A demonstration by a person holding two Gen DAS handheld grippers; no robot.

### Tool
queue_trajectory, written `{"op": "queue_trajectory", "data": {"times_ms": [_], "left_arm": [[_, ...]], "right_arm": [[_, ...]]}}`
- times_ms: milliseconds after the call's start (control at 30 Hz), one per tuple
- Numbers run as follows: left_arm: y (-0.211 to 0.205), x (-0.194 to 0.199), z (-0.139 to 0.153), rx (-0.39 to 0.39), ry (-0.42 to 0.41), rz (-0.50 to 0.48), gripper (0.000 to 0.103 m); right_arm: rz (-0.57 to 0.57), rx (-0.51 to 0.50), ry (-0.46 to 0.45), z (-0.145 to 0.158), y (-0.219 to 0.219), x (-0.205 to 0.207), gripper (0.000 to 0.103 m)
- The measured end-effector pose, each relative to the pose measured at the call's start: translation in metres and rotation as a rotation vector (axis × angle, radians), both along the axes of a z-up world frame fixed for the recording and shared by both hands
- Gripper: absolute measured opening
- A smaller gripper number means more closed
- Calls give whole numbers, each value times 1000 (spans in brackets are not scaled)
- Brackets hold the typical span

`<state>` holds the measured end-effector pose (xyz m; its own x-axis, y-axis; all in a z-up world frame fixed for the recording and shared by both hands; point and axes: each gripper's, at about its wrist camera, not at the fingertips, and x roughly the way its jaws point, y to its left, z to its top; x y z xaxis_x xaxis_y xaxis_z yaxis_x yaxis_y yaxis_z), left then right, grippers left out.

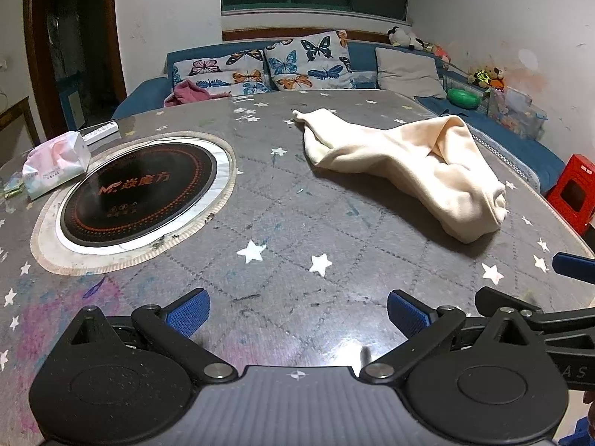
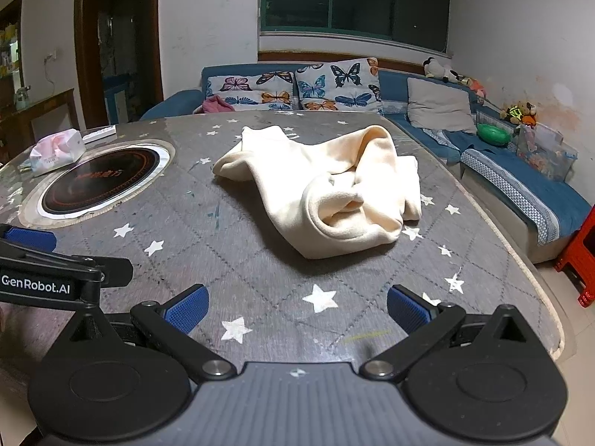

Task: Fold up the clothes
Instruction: 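Move both grippers toward the crumpled cream sweatshirt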

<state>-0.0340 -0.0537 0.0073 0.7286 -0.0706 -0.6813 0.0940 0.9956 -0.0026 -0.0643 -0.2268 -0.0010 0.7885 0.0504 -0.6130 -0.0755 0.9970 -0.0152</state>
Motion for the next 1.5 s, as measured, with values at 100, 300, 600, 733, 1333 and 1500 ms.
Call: {"op": "queue_trajectory", "data": {"times_ms": [100, 300, 600, 733, 1333, 1500], "left_arm": [[-2, -3, 1, 5, -3, -1, 103], [-6, -6, 4, 13, -12, -1, 103], [-12, -8, 6, 23, -13, -11, 103], [-15, -5, 7, 25, -9, -21, 103], [-22, 27, 6, 17, 36, -59, 103], [-23, 39, 4, 13, 54, -67, 103]], "right_arm": [[-2, 2, -1, 1, -1, -2, 103], [-7, 6, -10, 3, -5, -6, 103], [-17, 6, -21, 6, -9, -9, 103], [-24, 5, -22, 8, -11, -9, 103], [-48, 2, 5, 8, -19, 15, 103], [-48, -5, 6, 8, -20, 27, 103]]}}
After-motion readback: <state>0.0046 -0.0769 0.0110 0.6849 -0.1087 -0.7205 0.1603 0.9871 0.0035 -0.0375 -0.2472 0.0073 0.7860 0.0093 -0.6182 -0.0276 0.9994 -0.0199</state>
